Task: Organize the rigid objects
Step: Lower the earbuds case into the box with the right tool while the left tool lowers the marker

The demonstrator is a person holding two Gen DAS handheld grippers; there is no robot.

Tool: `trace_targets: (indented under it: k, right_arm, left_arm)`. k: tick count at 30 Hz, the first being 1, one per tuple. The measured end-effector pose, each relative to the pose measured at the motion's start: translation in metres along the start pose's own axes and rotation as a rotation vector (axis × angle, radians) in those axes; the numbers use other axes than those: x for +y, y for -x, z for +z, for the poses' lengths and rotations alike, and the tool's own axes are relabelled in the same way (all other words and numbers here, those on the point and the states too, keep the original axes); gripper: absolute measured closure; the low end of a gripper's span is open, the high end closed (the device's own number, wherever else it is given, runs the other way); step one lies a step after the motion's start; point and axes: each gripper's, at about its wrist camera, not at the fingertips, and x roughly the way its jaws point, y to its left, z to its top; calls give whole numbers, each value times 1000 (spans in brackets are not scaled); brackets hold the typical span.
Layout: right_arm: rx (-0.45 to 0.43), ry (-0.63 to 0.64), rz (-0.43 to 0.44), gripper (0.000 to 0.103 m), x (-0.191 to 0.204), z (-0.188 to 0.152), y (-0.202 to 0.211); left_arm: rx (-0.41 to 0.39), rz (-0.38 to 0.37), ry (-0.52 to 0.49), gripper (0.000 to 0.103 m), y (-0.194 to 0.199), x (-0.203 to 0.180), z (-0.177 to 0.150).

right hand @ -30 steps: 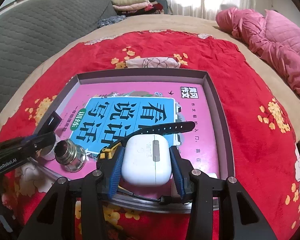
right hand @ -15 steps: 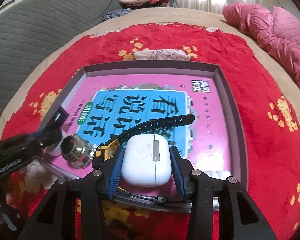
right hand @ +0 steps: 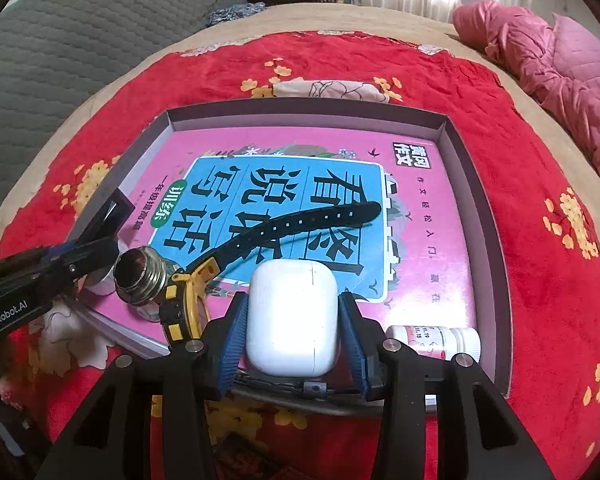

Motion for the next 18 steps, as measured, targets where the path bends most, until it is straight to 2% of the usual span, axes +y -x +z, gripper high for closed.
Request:
trace_targets:
  k: [18]
  right_arm:
    - [3, -4, 5, 57, 0, -2, 3]
  left_arm:
    - [5, 16, -25, 80, 0, -2, 0]
